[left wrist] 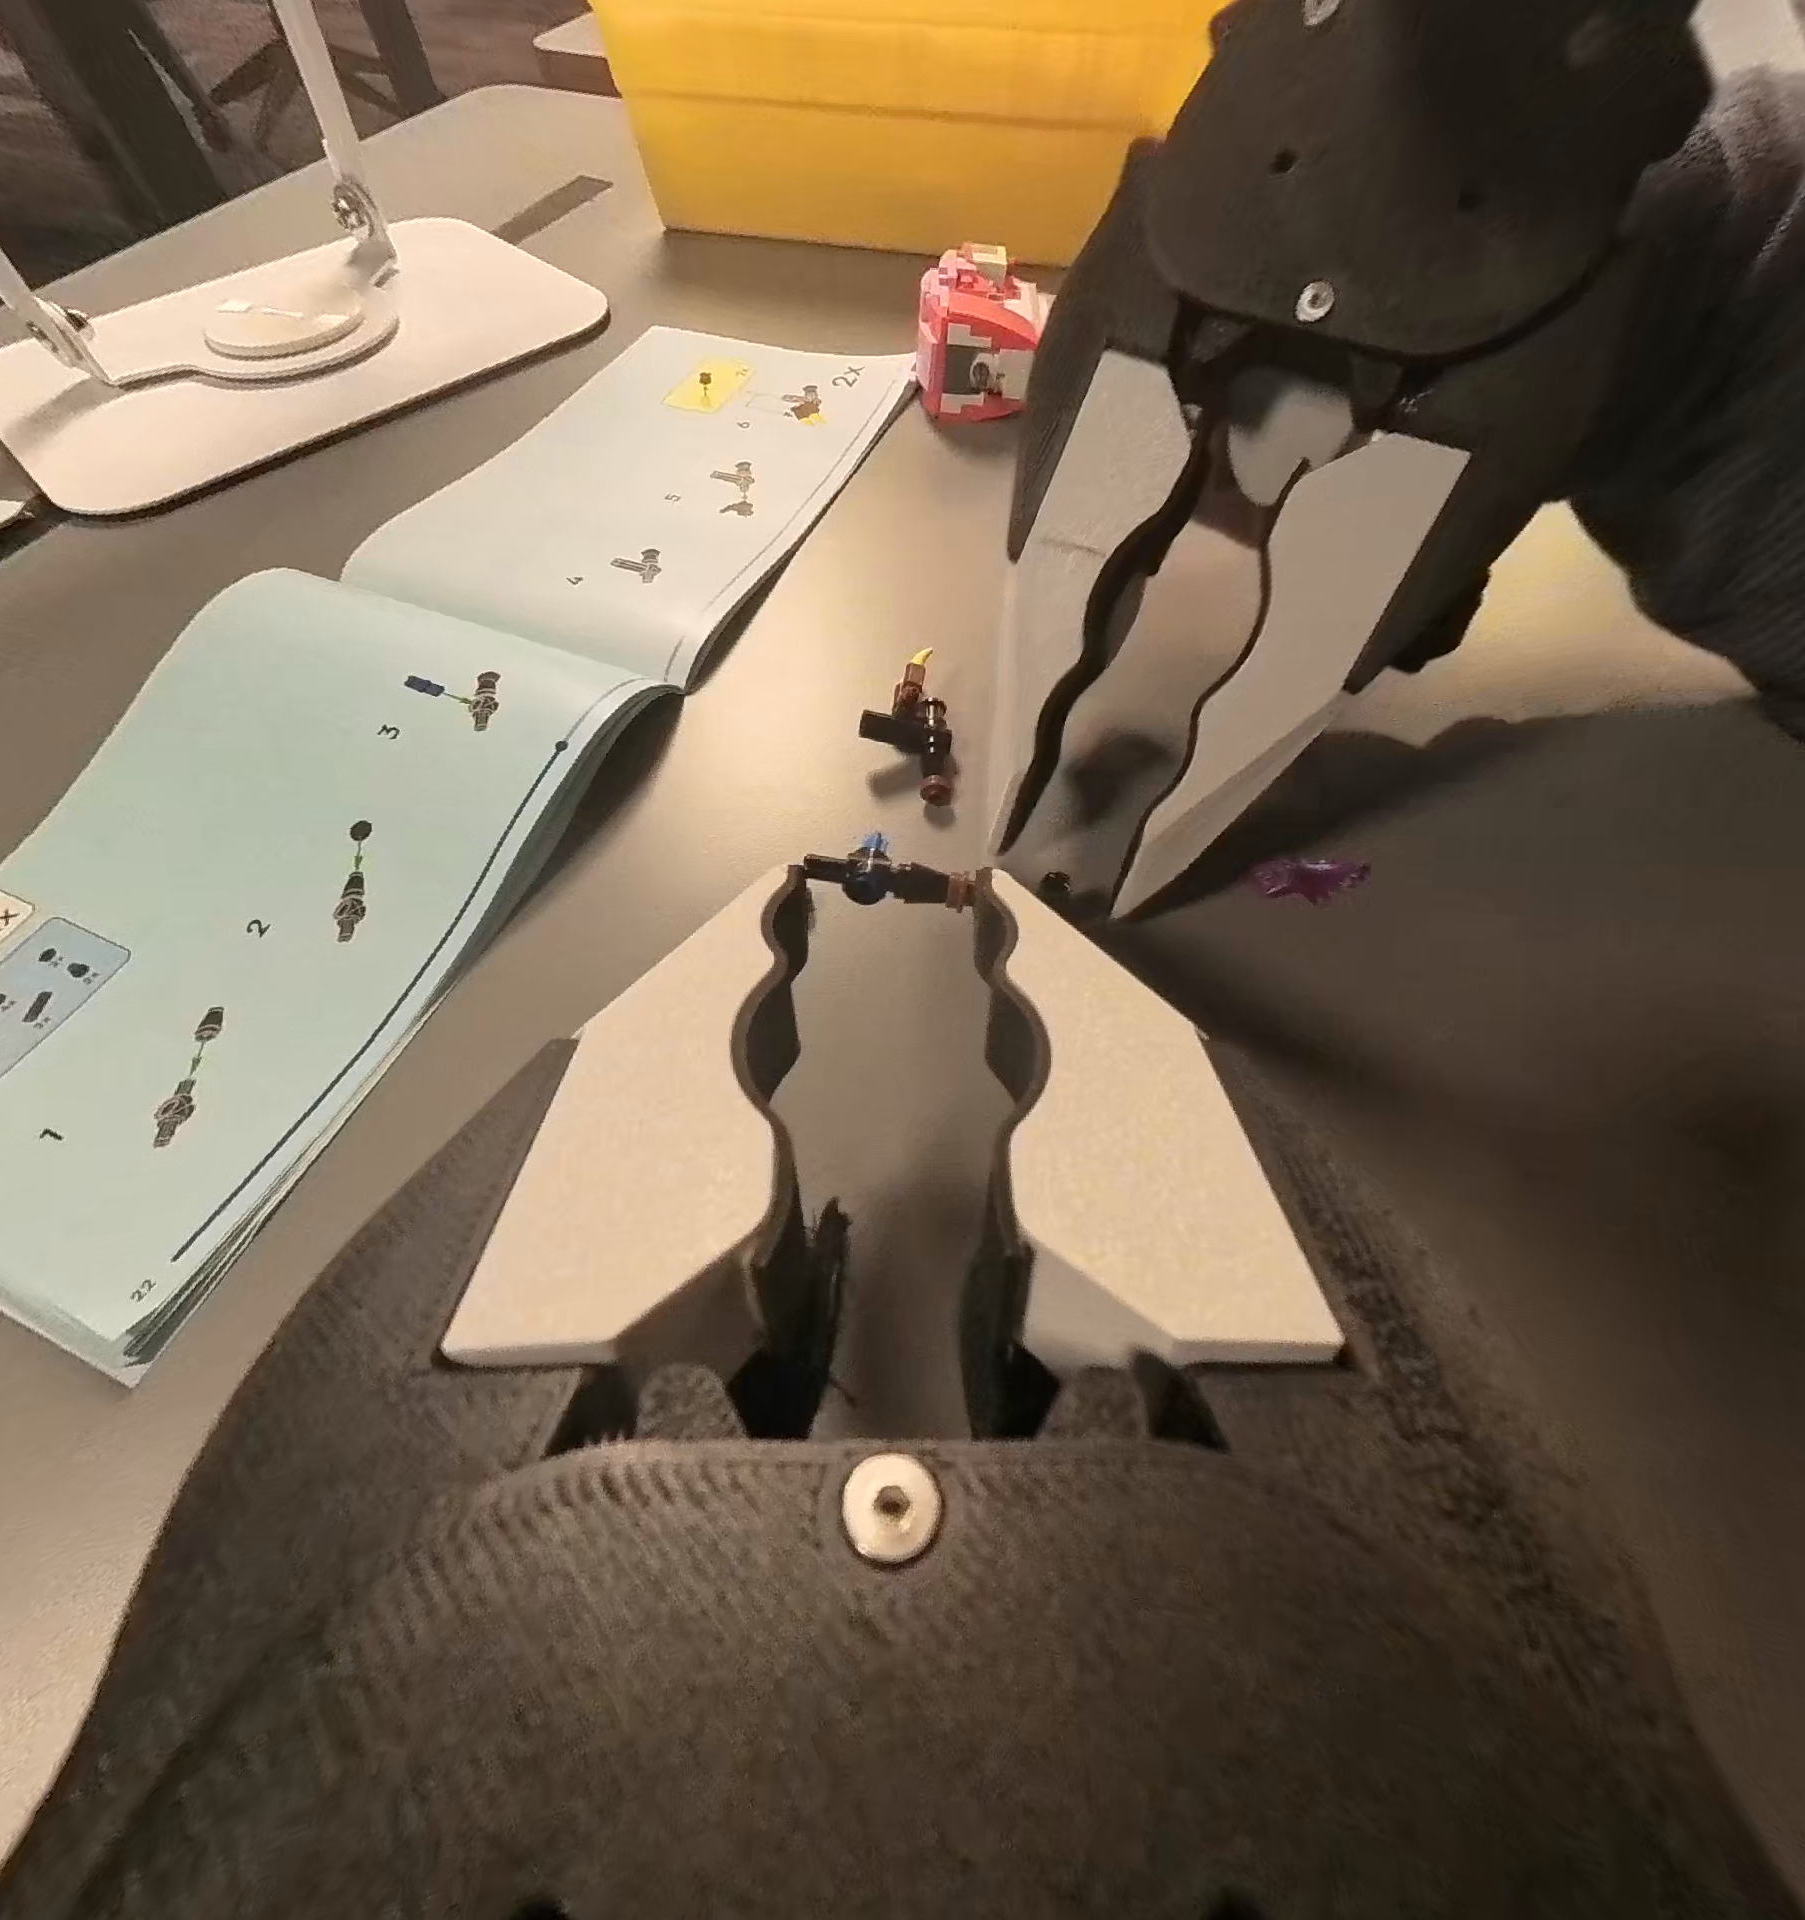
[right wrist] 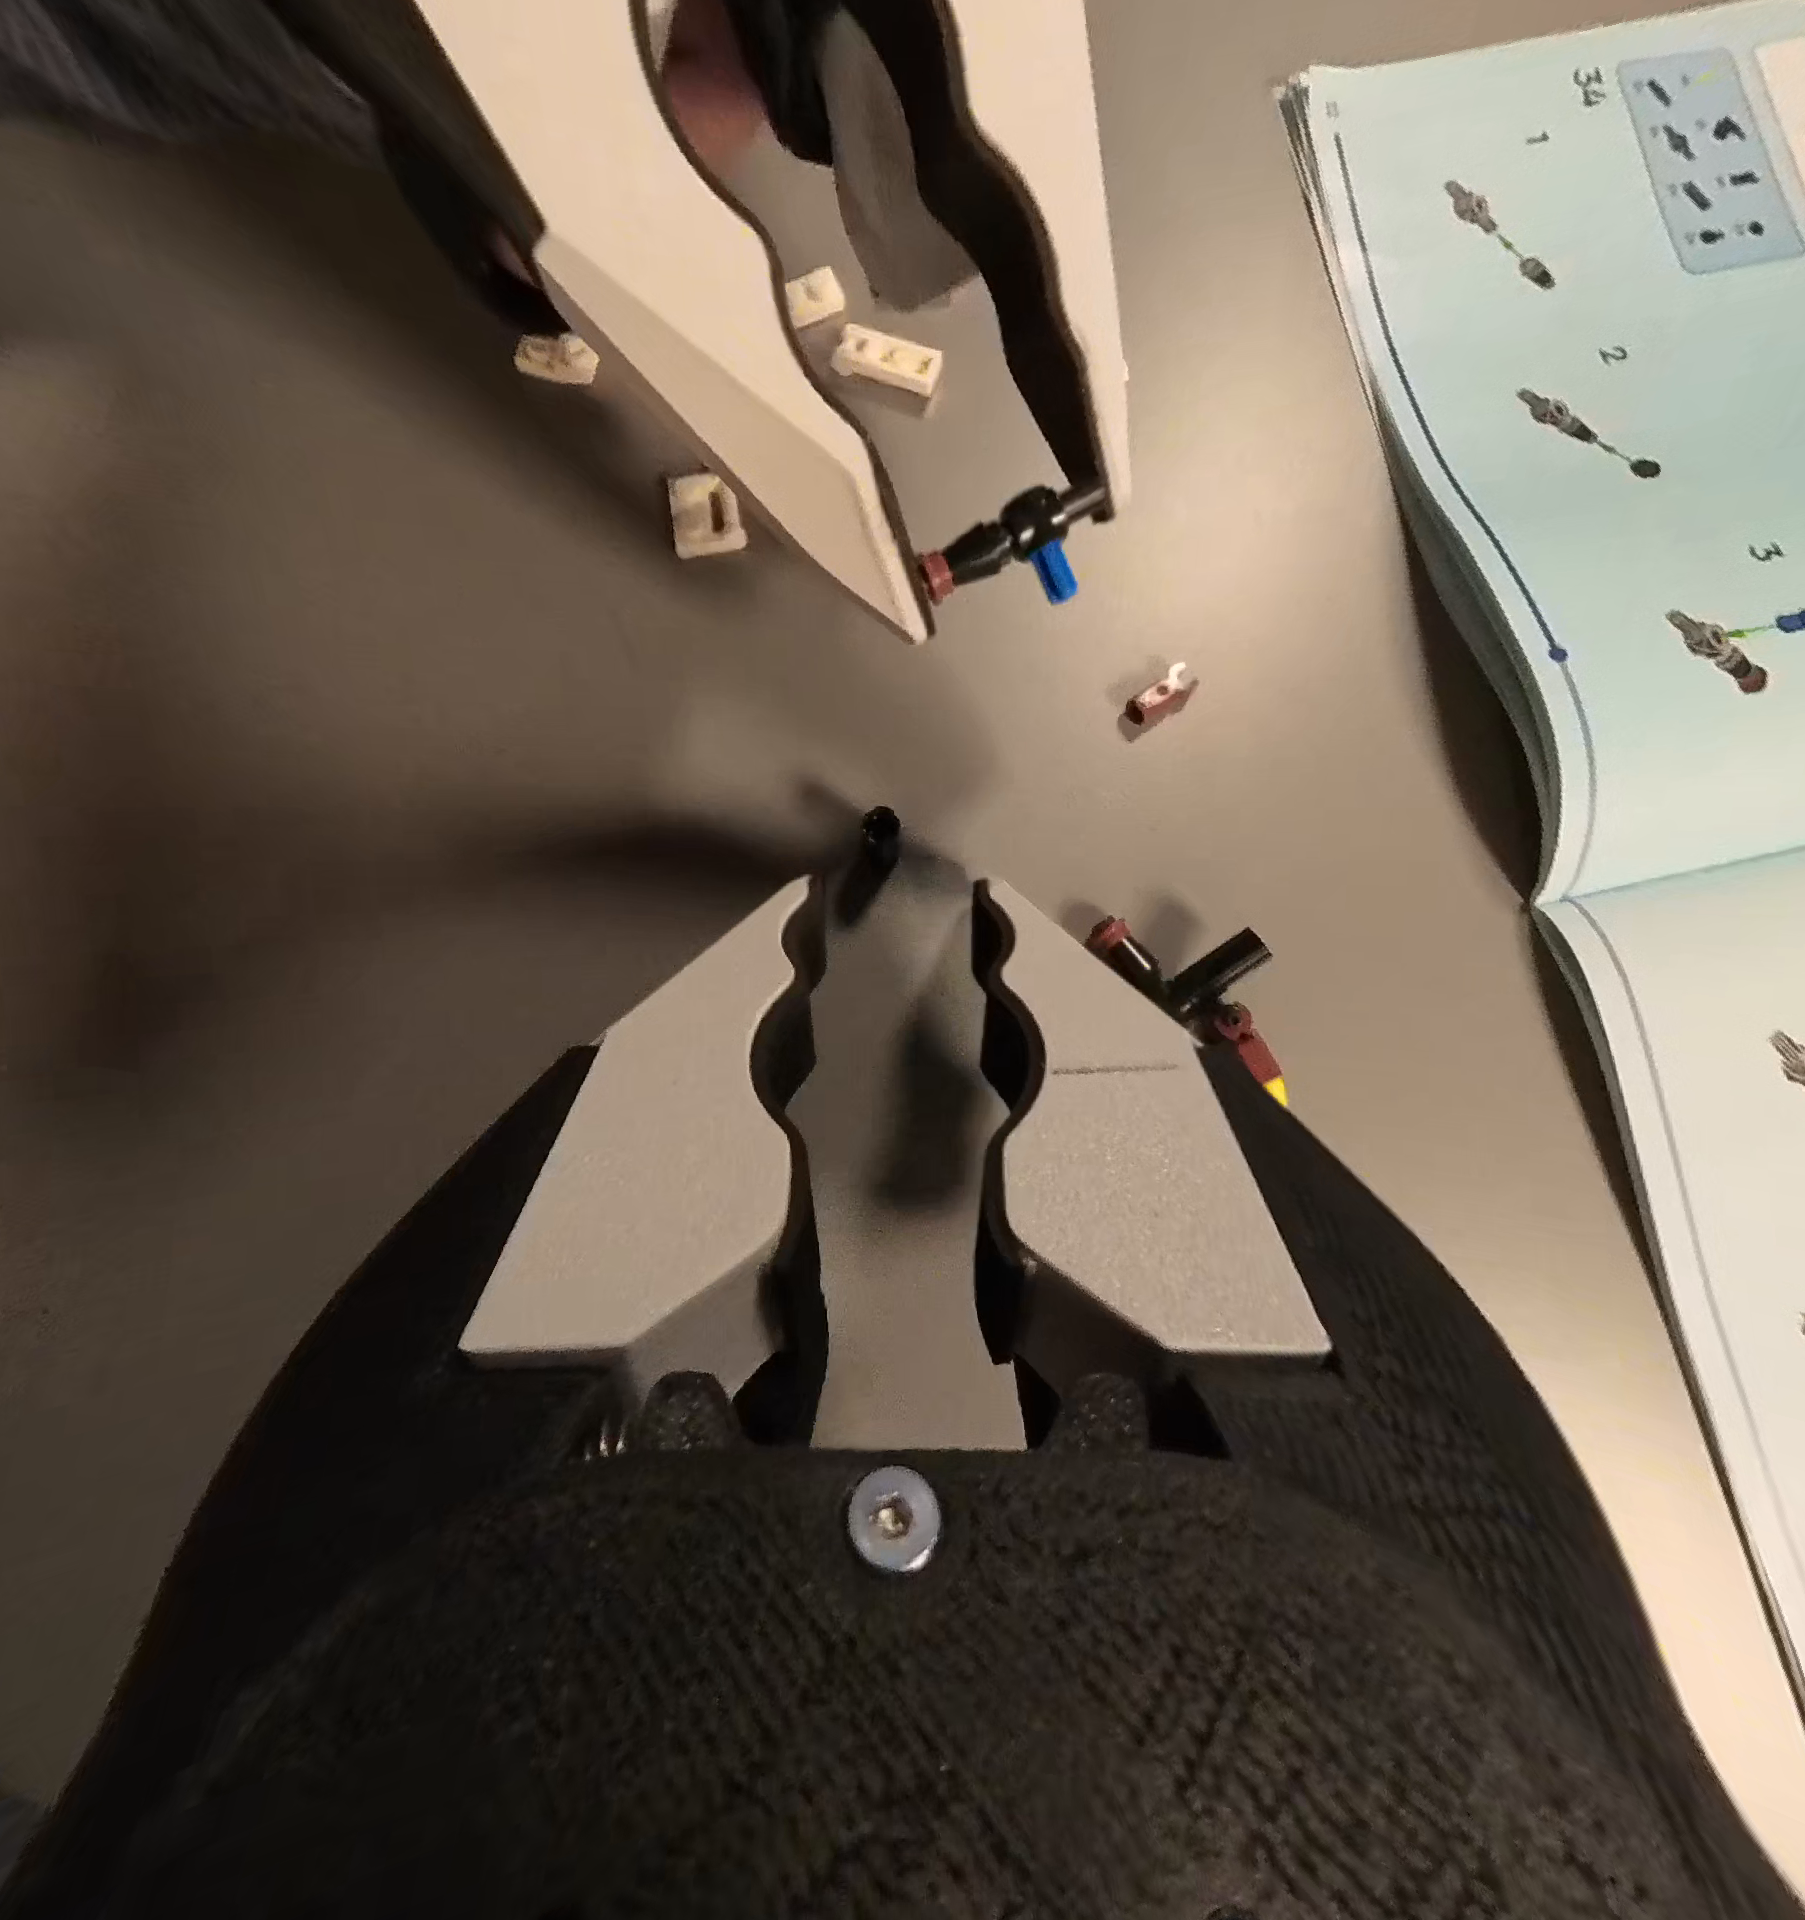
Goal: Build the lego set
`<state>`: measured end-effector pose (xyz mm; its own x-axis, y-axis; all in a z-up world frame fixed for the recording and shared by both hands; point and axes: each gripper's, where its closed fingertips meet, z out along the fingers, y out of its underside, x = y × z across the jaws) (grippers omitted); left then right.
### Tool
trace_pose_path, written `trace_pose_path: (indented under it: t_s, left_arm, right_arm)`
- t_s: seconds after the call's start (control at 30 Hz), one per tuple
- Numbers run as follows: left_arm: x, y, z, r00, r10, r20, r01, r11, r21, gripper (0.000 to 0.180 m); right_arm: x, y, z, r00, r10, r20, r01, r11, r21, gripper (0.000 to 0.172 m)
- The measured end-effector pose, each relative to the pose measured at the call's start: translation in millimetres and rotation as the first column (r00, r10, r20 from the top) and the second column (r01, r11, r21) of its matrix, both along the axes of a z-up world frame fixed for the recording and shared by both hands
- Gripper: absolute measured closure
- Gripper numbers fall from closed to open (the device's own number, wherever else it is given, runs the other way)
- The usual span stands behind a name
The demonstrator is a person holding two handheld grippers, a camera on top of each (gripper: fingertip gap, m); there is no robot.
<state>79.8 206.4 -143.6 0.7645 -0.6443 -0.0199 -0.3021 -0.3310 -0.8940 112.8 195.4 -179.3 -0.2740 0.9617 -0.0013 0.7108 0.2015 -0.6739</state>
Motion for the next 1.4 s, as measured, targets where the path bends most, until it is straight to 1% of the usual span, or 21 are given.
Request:
trace_pose_path:
  t_s: [0.17,0.27,0.3,0.4,0.5,0.6,0.8,0.87,1.0,1.07,1.1,1.17,1.2,1.23,1.3,1.33,1.4]
  left_arm:
    - [-2.9,1.5,2.3,0.999,0.013,0.036,-0.013,1.000,-0.009,0.150]
    - [-3.9,1.7,3.5,0.998,0.016,0.053,-0.015,1.000,-0.013,0.150]
    - [-4.2,2.0,3.9,0.998,0.017,0.058,-0.017,1.000,-0.013,0.150]
    - [-4.9,2.1,4.7,0.997,0.019,0.070,-0.017,1.000,-0.017,0.150]
    - [-5.1,2.0,5.2,0.997,0.017,0.080,-0.016,1.000,-0.020,0.150]
    - [-5.2,2.0,5.2,0.996,0.016,0.084,-0.015,1.000,-0.023,0.150]
    - [-5.6,2.0,4.4,0.996,0.018,0.086,-0.016,0.999,-0.031,0.150]
    - [-5.6,2.0,4.2,0.996,0.018,0.088,-0.015,0.999,-0.033,0.150]
    - [-6.7,2.2,5.1,0.995,0.019,0.093,-0.016,0.999,-0.031,0.150]
    - [-9.2,3.1,7.6,0.995,0.023,0.093,-0.022,1.000,-0.011,0.150]
    - [-10.5,3.5,9.8,0.995,0.023,0.096,-0.024,1.000,0.002,0.150]
    - [-9.4,1.9,20.4,0.991,-0.007,0.137,0.000,0.999,0.049,0.150]
    - [-7.3,0.0,29.0,0.983,-0.033,0.183,0.018,0.997,0.079,0.150]
    - [-5.9,-1.9,39.7,0.966,-0.057,0.251,0.030,0.993,0.113,0.150]
    - [-3.1,-9.3,59.4,0.909,-0.144,0.391,0.081,0.981,0.174,0.151]
    - [-3.3,-12.4,66.1,0.881,-0.179,0.437,0.100,0.975,0.197,0.151]
    - [-4.0,-17.6,74.8,0.841,-0.234,0.487,0.131,0.963,0.236,0.150]
  right_arm:
    - [4.4,0.2,5.4,0.994,-0.039,0.107,0.035,0.999,0.038,0.143]
    - [-0.3,0.9,10.3,0.985,-0.043,0.168,0.023,0.992,0.121,0.144]
    - [-4.0,-0.3,12.4,0.983,-0.044,0.176,0.020,0.990,0.138,0.148]
    - [-5.9,-8.1,10.8,0.967,-0.040,0.253,0.007,0.991,0.130,0.149]
    - [-3.8,-4.5,7.6,0.944,-0.072,0.322,0.025,0.988,0.150,0.153]
    - [-6.3,-4.2,7.9,0.934,-0.090,0.345,0.047,0.990,0.130,0.155]
    - [-6.1,-3.5,0.6,0.909,-0.082,0.409,0.040,0.993,0.110,0.160]
    - [-6.4,-2.9,-0.7,0.905,-0.081,0.417,0.040,0.993,0.108,0.166]
    - [-5.8,0.1,0.7,0.909,-0.079,0.408,0.032,0.992,0.121,0.167]
    - [-9.0,5.1,10.1,0.938,-0.082,0.338,0.045,0.992,0.117,0.167]
    - [-12.7,7.7,19.3,0.959,-0.086,0.269,0.062,0.993,0.098,0.166]
    - [-22.6,12.8,46.1,0.994,-0.090,0.054,0.088,0.995,0.041,0.167]
    - [-26.6,13.3,61.4,0.994,-0.086,-0.073,0.086,0.996,0.000,0.166]
    - [-28.7,12.5,76.2,0.977,-0.080,-0.198,0.072,0.996,-0.047,0.167]
    - [-29.7,12.6,98.4,0.911,-0.099,-0.399,0.046,0.989,-0.140,0.167]
    - [-29.4,10.9,105.4,0.873,-0.102,-0.478,0.015,0.983,-0.182,0.166]
    - [-27.7,5.5,114.4,0.796,-0.115,-0.594,-0.070,0.958,-0.280,0.167]
